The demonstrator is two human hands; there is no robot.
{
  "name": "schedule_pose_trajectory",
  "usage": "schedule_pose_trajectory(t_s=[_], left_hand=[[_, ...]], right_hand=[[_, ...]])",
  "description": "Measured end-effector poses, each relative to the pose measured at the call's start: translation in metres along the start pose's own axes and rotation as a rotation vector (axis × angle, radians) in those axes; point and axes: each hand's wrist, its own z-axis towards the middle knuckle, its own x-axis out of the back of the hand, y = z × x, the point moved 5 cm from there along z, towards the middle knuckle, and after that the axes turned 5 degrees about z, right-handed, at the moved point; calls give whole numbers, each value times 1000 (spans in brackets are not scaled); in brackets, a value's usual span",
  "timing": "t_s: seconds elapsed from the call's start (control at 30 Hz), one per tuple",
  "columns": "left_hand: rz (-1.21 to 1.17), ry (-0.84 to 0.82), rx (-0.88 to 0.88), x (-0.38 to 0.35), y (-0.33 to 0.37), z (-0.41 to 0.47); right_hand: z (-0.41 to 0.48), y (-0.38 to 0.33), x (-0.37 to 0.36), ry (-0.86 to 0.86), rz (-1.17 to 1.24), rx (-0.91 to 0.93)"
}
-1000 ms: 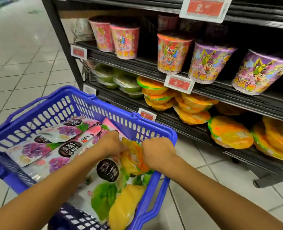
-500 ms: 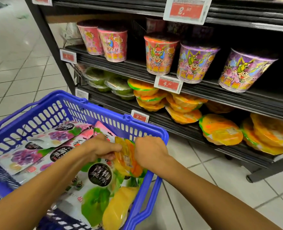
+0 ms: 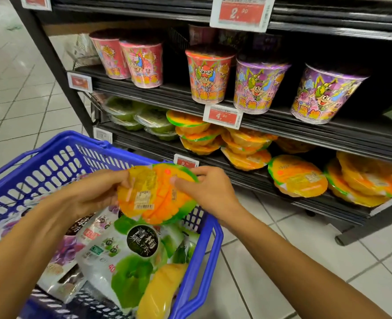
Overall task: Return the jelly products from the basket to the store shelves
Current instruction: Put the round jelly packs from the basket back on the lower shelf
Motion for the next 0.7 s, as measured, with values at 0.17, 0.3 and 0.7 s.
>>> schedule_pose_trajectory(t_s=[0.17, 0.3, 0.7], left_hand=[[-77, 38, -125, -33, 36, 7], [-45, 1, -225, -90, 61, 26], [51, -124, -352, -249, 90, 79]], right_hand=[[-11, 7, 36, 74, 379, -59], [-24, 28, 86, 364, 611, -46], [-47, 89, 200, 943, 553, -174]])
